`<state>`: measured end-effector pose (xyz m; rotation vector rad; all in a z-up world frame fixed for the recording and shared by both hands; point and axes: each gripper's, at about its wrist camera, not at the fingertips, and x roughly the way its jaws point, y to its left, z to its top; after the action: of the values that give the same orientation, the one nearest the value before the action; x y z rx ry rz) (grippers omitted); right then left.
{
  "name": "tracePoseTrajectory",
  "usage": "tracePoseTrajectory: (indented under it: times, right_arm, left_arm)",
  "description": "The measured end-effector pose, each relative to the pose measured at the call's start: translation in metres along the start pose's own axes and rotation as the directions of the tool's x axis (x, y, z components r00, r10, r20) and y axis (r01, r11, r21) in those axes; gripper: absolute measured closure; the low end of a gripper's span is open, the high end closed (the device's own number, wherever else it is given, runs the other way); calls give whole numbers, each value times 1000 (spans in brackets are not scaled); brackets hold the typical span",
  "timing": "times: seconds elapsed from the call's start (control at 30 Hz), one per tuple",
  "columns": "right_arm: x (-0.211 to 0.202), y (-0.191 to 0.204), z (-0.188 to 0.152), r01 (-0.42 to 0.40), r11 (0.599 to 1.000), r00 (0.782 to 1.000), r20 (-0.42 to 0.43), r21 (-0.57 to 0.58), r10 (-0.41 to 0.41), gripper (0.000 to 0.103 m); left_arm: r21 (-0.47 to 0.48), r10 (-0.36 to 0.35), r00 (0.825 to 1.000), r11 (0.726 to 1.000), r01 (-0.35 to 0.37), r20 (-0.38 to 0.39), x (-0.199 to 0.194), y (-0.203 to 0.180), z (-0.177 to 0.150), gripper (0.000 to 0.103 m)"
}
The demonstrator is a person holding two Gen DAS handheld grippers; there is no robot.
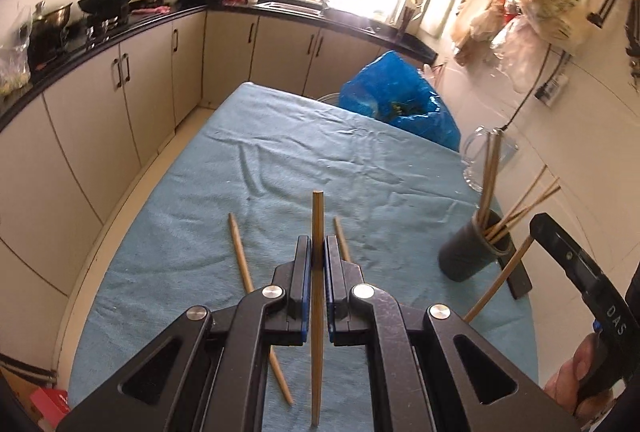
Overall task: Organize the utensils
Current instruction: 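Carry both held chopsticks upright to the black holder cup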
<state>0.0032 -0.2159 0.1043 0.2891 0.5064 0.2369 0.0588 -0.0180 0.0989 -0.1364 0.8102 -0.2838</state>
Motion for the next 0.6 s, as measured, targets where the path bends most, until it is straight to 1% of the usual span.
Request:
tracePoseTrajectory:
  times: [0.23,0.6]
  right_arm:
    - [-23,-14,-2,10,1000,999,30,28,-10,95]
    - [-54,-42,0,49,994,995,85,99,-58,95]
  left_arm:
    - [25,-5,1000,1000,6,-5,-3,-17,-3,97]
    - [31,-5,1000,1000,5,8,-9,-24,-2,97]
